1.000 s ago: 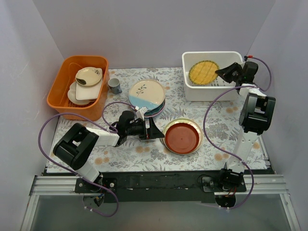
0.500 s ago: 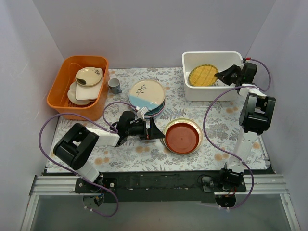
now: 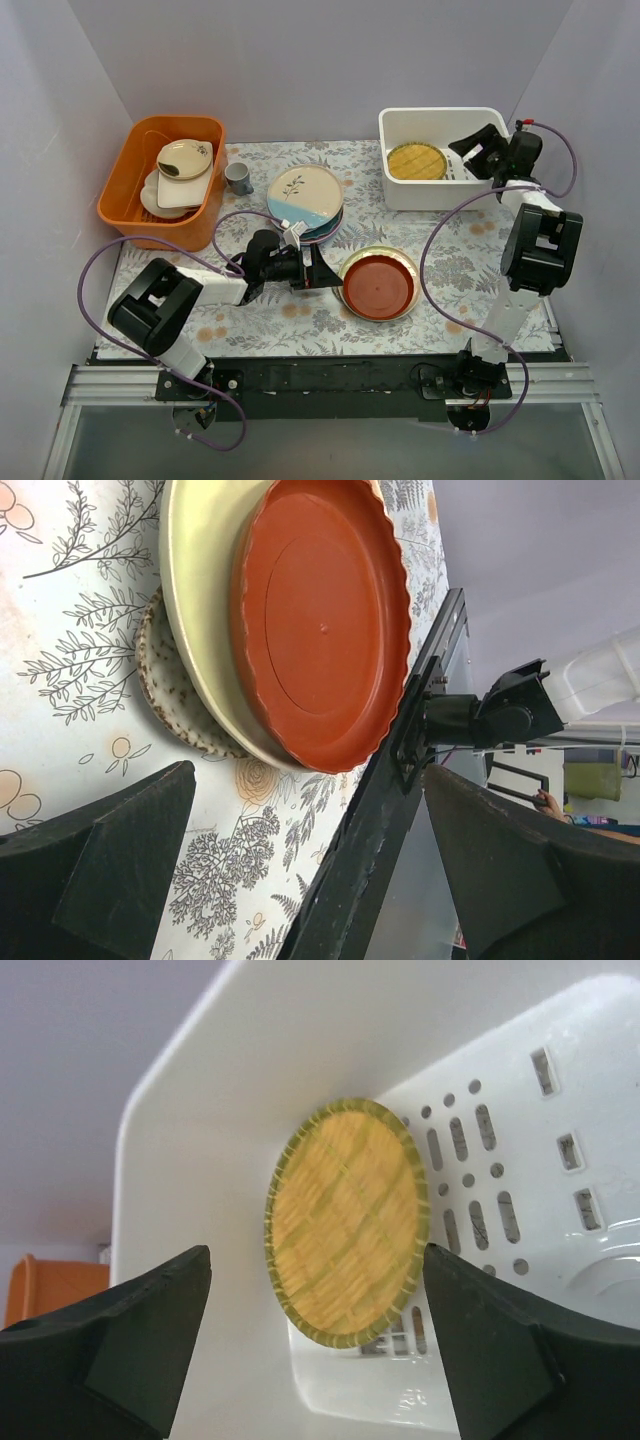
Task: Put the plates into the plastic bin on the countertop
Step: Place the plate in the plastic bin.
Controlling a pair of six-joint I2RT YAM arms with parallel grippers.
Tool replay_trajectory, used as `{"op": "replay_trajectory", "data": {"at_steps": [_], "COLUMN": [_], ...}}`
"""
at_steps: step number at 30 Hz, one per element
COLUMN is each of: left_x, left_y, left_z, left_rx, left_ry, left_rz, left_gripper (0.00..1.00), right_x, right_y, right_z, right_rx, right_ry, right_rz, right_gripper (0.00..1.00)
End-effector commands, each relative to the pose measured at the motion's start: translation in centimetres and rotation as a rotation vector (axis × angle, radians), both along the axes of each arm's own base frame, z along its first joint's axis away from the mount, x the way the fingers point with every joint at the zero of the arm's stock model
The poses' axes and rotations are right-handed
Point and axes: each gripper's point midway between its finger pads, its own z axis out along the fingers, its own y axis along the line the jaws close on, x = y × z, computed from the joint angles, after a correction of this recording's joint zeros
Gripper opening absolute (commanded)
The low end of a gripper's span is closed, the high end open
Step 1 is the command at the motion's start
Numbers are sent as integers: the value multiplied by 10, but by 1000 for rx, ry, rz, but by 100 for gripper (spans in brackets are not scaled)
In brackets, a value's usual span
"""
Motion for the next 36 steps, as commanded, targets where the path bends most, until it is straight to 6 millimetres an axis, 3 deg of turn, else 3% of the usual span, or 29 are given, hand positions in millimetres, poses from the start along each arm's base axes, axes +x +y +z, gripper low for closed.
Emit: {"op": "replay_trajectory", "data": {"at_steps": [1, 5, 8, 19, 25, 32, 35, 36], "left_x": [3, 3, 2, 2, -2, -7, -10, -11], "left_y": [-4, -5, -7, -9, -9, -12, -15, -16], "left_z": [23, 24, 25, 32, 36, 37, 38, 39], "left_rx": [-33, -41, -46, -43, -36, -36, -36, -38], "left_ry": [-63, -57, -58, -76, -86, -89, -91, -94], "left_rz": [-3, 4, -3, 8, 7, -1, -11, -14], "left_gripper": [98, 98, 98, 98, 98, 98, 98, 98], "right_x": [2, -9, -12, -26, -53, -85, -99, -103], "right_y": [-12, -12, -11, 5, 19, 36, 44, 48], "right_z": [87, 121, 134, 141, 151, 177, 183, 175], "right_rx": [-91, -113, -116, -56, -21, -18, -16, -9], "right_ry": [-245, -328, -355, -380, -399, -453, -453, -430], "right_rz": [-57, -75, -71, -14, 33, 97, 136, 148], "right_gripper": [97, 98, 98, 98, 96, 95, 94, 94]}}
